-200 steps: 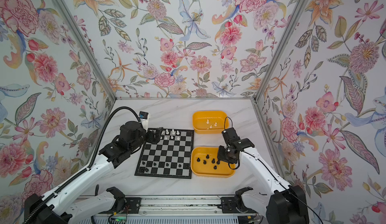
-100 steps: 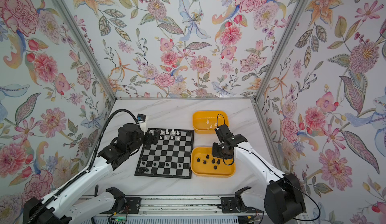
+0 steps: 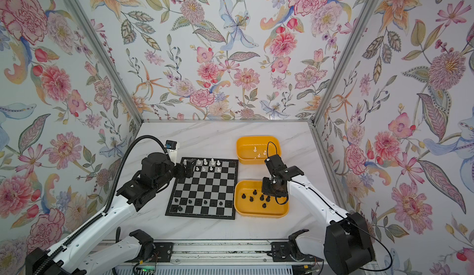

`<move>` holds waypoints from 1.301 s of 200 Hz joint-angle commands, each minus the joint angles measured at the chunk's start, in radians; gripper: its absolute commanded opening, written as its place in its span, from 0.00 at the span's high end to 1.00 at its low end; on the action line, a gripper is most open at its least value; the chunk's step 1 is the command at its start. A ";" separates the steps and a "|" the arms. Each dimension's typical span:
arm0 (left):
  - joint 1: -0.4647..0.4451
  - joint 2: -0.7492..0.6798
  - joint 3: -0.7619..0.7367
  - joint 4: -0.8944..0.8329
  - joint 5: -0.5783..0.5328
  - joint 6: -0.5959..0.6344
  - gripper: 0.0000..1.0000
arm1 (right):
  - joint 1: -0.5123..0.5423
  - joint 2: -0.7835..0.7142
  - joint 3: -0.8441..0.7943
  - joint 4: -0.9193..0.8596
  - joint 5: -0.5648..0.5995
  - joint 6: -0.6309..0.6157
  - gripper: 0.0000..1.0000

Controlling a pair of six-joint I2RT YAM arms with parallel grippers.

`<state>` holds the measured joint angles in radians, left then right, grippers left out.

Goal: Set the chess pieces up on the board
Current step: 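Close the right gripper on a black chess piece in the tray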

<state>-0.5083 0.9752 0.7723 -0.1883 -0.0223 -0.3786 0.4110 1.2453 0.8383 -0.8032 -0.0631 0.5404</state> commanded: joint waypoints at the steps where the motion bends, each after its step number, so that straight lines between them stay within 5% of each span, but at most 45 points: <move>1: 0.014 0.014 0.004 -0.008 0.011 0.007 0.01 | -0.011 -0.023 -0.013 -0.024 0.016 -0.017 0.66; 140: 0.014 -0.013 -0.038 -0.005 0.031 -0.039 0.01 | 0.015 -0.011 0.062 -0.031 -0.042 -0.042 0.65; 260: 0.014 -0.002 -0.053 0.007 0.031 -0.039 0.01 | 0.104 0.185 0.169 0.012 -0.044 -0.072 0.67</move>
<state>-0.5041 0.9707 0.7238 -0.1860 -0.0025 -0.4122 0.5079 1.3952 0.9722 -0.8009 -0.1017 0.4908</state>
